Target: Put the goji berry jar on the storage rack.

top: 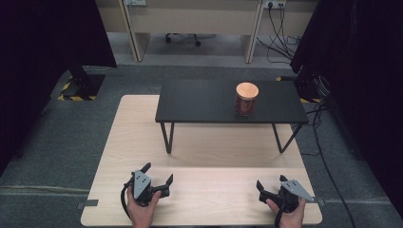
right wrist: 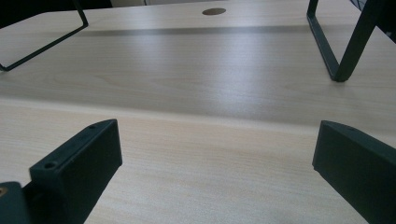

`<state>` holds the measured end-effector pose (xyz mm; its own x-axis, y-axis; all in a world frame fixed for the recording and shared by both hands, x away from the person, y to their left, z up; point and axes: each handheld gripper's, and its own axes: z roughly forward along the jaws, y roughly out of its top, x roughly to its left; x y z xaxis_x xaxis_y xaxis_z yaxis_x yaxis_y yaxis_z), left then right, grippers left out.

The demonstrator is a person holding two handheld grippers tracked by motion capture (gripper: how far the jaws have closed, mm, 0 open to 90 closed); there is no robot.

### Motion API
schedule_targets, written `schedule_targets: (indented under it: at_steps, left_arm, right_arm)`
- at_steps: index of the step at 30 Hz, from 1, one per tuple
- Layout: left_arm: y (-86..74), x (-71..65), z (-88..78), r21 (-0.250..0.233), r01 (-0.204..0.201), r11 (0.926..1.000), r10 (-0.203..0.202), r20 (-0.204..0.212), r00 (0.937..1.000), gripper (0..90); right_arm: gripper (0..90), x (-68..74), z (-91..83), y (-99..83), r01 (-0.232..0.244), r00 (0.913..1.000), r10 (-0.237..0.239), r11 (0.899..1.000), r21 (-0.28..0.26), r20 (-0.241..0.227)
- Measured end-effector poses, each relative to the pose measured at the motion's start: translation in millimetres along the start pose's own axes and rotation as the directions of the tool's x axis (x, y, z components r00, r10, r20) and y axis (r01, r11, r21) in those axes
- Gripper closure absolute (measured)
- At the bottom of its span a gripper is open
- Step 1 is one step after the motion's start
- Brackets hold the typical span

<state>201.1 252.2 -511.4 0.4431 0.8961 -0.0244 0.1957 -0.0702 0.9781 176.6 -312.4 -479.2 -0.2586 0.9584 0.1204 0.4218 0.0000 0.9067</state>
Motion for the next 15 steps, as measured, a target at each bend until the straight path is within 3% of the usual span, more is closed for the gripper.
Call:
schedule_targets:
  at_steps: [15]
  left_arm:
    - [0.4, 0.1, 0.2, 0.002, 0.002, 1.0000, -0.002, 0.001, 1.0000, 2.0]
  right_arm:
    - [1.4, 1.7, -0.5, -1.1, 0.003, 1.0000, -0.003, 1.000, -0.006, 0.007]
